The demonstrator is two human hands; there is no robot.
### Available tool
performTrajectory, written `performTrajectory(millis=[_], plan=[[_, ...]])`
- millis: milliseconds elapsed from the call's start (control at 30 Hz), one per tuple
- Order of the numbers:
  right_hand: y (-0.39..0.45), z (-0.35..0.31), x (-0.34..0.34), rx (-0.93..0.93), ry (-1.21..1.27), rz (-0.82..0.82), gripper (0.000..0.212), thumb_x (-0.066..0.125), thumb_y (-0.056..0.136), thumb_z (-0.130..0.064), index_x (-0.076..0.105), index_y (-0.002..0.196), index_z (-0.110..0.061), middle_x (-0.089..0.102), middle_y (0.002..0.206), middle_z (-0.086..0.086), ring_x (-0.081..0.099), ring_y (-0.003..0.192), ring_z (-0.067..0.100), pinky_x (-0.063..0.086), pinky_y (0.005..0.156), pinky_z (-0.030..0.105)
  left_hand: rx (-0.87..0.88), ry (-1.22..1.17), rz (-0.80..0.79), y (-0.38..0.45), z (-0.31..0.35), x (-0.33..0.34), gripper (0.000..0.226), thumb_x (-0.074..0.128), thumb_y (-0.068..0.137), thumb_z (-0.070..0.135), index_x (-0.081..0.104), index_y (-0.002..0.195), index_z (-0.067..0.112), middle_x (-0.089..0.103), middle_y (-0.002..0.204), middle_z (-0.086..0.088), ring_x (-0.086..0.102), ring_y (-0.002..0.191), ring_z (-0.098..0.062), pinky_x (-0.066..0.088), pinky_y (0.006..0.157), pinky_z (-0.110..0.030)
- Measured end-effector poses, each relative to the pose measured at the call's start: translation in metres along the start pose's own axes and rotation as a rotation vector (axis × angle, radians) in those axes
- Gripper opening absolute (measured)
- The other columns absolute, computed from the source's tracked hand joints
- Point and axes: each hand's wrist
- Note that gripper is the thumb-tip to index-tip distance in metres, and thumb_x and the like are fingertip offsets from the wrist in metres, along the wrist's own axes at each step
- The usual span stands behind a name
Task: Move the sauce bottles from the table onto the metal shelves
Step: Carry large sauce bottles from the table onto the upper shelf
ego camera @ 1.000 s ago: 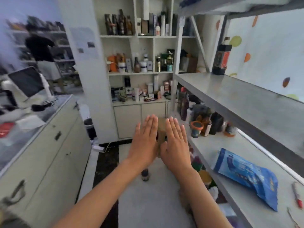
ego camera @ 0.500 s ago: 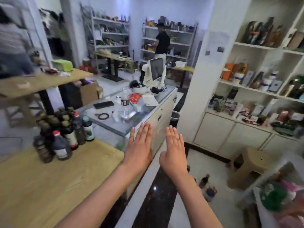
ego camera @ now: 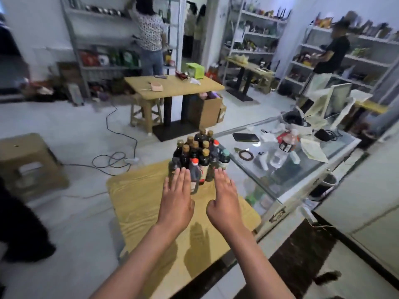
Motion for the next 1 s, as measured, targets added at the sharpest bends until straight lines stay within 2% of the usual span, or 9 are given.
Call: performTrajectory(millis=[67, 233, 400, 500, 633, 767, 867, 933, 1000], plan=[[0.016, -0.009, 0.019, -0.024, 0.028, -0.037, 0.09, 0.045, 0.074, 0.004, 0.015, 0.158, -0.013, 0.014, 0.165, 0.002, 0.004, 0.152, 0.012, -0.001, 0.123, 0.026, -0.058, 0.0, -0.01, 0.002, -0.021, 0.003, 0.079, 0.042, 0.095, 0.021, -0.011, 0.153, 0.01, -0.011, 0.162, -0.006, -0.015, 0.149, -0.021, 0.001, 0.122, -0.045], [0.051, -0.007, 0.063, -0.028, 0.092, -0.14, 0.083, 0.049, 0.08, 0.0, 0.019, 0.157, -0.012, 0.02, 0.163, 0.004, 0.011, 0.152, 0.015, 0.011, 0.124, 0.03, -0.148, -0.009, -0.048, 0.014, -0.058, 0.014, 0.075, 0.039, 0.096, 0.02, -0.009, 0.154, 0.012, -0.01, 0.163, -0.004, -0.015, 0.149, -0.018, 0.0, 0.122, -0.045], [0.095, 0.016, 0.108, 0.062, 0.286, -0.179, 0.08, 0.054, 0.084, -0.001, 0.021, 0.156, -0.012, 0.025, 0.162, 0.003, 0.019, 0.15, 0.015, 0.022, 0.122, 0.033, -0.233, -0.004, -0.097, 0.049, -0.083, 0.032, 0.073, 0.04, 0.098, 0.022, -0.006, 0.154, 0.013, -0.006, 0.163, -0.003, -0.01, 0.15, -0.019, 0.0, 0.122, -0.043], [0.124, 0.035, 0.13, 0.124, 0.355, -0.167, 0.078, 0.059, 0.085, -0.006, 0.026, 0.155, -0.014, 0.032, 0.159, 0.002, 0.026, 0.148, 0.018, 0.029, 0.119, 0.035, -0.335, -0.064, -0.156, 0.083, -0.09, 0.049, 0.072, 0.045, 0.098, 0.025, 0.002, 0.155, 0.014, -0.002, 0.163, -0.003, -0.006, 0.15, -0.02, 0.008, 0.121, -0.047], [0.166, 0.062, 0.151, 0.279, 0.41, -0.193, 0.07, 0.06, 0.077, -0.005, 0.04, 0.144, -0.012, 0.051, 0.138, 0.01, 0.047, 0.13, 0.03, 0.045, 0.103, 0.042, -0.473, -0.2, -0.2, 0.142, -0.095, 0.078, 0.074, 0.056, 0.094, 0.029, 0.015, 0.153, 0.012, 0.009, 0.162, -0.008, 0.007, 0.15, -0.023, 0.021, 0.119, -0.045], [0.2, 0.09, 0.175, 0.366, 0.293, -0.316, 0.062, 0.064, 0.084, -0.015, 0.041, 0.142, -0.008, 0.052, 0.133, 0.015, 0.049, 0.125, 0.035, 0.045, 0.101, 0.042, -0.602, -0.301, -0.204, 0.191, -0.102, 0.109, 0.084, 0.065, 0.089, 0.03, 0.015, 0.153, 0.008, 0.013, 0.161, -0.012, 0.013, 0.148, -0.026, 0.02, 0.119, -0.037], [0.217, 0.104, 0.193, 0.367, 0.349, -0.379, 0.037, 0.062, 0.09, -0.027, 0.053, 0.123, -0.013, 0.064, 0.116, 0.012, 0.06, 0.111, 0.034, 0.05, 0.085, 0.038, -0.671, -0.356, -0.245, 0.216, -0.111, 0.129, 0.091, 0.072, 0.083, 0.027, 0.016, 0.153, 0.008, 0.018, 0.159, -0.012, 0.02, 0.146, -0.026, 0.022, 0.117, -0.032], [0.227, 0.111, 0.203, 0.396, 0.375, -0.431, 0.031, 0.058, 0.094, -0.035, 0.054, 0.115, -0.013, 0.068, 0.108, 0.014, 0.063, 0.103, 0.035, 0.047, 0.075, 0.036, -0.731, -0.401, -0.261, 0.23, -0.116, 0.14, 0.094, 0.079, 0.077, 0.026, 0.023, 0.151, 0.008, 0.028, 0.156, -0.012, 0.028, 0.143, -0.027, 0.027, 0.113, -0.032], [0.234, 0.116, 0.209, 0.408, 0.381, -0.453, 0.033, 0.056, 0.096, -0.04, 0.055, 0.112, -0.012, 0.068, 0.106, 0.014, 0.063, 0.101, 0.036, 0.041, 0.072, 0.034, -0.765, -0.457, -0.256, 0.238, -0.122, 0.151, 0.083, 0.083, 0.072, 0.024, 0.04, 0.141, 0.01, 0.049, 0.14, -0.009, 0.045, 0.132, -0.028, 0.038, 0.103, -0.031]])
Point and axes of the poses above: each hand's wrist, its own y-axis towards the middle knuckle, its own x-axis out of the palm, z = x × y
